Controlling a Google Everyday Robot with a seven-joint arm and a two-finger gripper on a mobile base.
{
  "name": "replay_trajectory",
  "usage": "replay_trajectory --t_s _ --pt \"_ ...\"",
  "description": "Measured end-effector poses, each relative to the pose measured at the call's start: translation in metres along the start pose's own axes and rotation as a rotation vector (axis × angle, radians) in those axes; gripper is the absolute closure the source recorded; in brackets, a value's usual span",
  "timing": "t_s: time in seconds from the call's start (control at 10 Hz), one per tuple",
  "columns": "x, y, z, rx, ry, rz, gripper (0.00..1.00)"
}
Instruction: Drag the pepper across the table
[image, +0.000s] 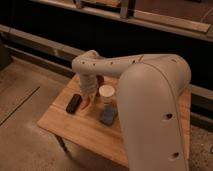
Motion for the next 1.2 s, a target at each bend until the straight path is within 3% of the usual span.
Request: replay_trajectory --t_s 0.3,0.5,0.7,0.8,1.2 --pt "-0.016 0.011 -0.070 0.014 -0.122 -0.049 1.00" --pt "-0.027 0.028 -0.102 0.012 -0.145 -0.107 1.00" --pt "-0.034 0.062 -0.123 0.018 -0.148 -0.191 1.00" --pt "-0.036 0.085 -0.132 0.019 -0.144 -0.243 1.00" --pt "-0.045 0.117 -0.153 0.013 -0.147 -0.318 1.00"
